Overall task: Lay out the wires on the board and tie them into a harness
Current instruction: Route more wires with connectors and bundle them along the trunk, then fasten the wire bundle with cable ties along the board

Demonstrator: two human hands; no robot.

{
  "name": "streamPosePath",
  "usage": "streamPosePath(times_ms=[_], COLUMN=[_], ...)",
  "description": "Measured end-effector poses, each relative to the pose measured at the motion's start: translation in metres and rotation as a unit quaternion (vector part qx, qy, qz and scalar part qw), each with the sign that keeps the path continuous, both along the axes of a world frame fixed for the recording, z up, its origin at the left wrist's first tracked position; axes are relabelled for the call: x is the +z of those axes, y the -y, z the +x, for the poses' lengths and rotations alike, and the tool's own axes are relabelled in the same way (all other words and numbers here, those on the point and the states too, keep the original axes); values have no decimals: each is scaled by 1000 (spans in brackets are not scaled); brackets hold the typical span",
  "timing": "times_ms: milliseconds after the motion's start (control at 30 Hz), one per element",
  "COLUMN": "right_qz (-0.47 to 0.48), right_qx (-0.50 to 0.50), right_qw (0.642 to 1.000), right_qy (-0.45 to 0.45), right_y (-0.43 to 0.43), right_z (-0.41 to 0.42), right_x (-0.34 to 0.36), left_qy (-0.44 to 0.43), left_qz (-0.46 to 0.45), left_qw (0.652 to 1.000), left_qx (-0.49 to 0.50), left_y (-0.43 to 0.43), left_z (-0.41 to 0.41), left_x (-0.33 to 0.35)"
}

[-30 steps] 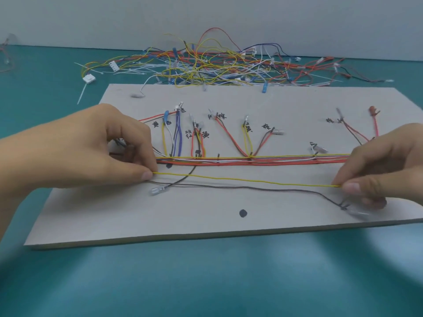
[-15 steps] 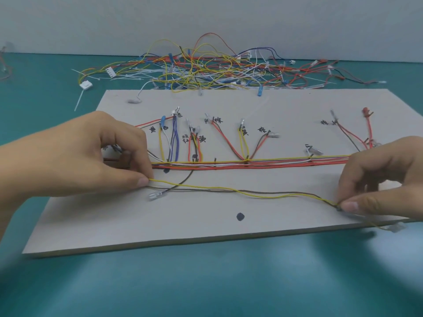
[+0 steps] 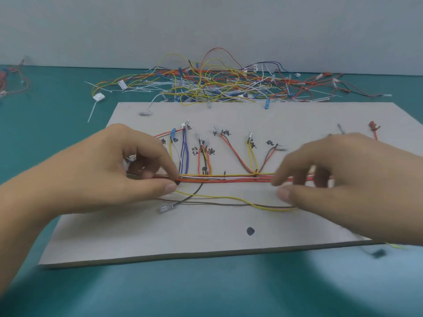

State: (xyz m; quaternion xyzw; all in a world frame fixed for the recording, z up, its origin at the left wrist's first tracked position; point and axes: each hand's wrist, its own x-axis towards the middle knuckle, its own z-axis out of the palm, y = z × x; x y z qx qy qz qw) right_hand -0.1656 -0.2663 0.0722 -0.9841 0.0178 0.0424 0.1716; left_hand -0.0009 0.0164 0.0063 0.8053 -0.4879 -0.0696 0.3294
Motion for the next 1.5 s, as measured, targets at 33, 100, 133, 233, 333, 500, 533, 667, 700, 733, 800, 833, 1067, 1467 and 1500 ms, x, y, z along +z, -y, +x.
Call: streamPosePath(times_ms=[33, 100, 133, 233, 333, 500, 533, 667, 700, 733, 800, 833, 1067, 1467, 1500], right_qz=[15, 14, 12, 22, 35, 95, 94, 95, 102, 108, 110, 108, 155, 31, 43], right_qx=[9, 29, 42, 61, 42, 37, 36, 27, 25, 23, 21, 15, -141, -218, -225], right_qw=[1000, 999, 998, 989, 984, 979, 980, 984, 982, 980, 978, 978, 953, 968, 966], right_qy=[1, 29, 55, 135, 168, 177, 170, 146, 154, 163, 173, 175, 217, 117, 118], right_y=[-9, -29, -40, -67, -69, -57, -56, -58, -59, -60, -59, -56, 2, 85, 90], right_z=[9, 32, 43, 63, 65, 58, 59, 60, 60, 59, 61, 63, 76, 130, 134], right_x=[0, -3, -8, -30, -53, -61, -61, -66, -67, -67, -66, -64, -30, -20, -23], left_qy=[-5, -7, -3, 6, 21, 2, -3, -8, -5, -3, -3, -4, -14, -35, -37], left_qz=[-12, -22, -23, -36, -38, -27, -22, -11, -8, -5, -4, -5, -8, -11, -13], left_qw=[1000, 998, 998, 995, 990, 989, 989, 990, 991, 991, 992, 992, 991, 991, 990], left_qx=[19, 50, 60, 90, 132, 145, 144, 137, 134, 130, 128, 129, 130, 131, 133], left_y=[2, 6, 7, 8, 6, 6, 7, 8, 7, 7, 7, 7, 7, 8, 8], left_z=[-1, -3, -4, -3, 2, 3, 2, 5, 6, 6, 6, 7, 6, 6, 6], left_x=[-1, -2, -2, -1, -2, -5, -6, -9, -9, -10, -10, -10, -10, -8, -9])
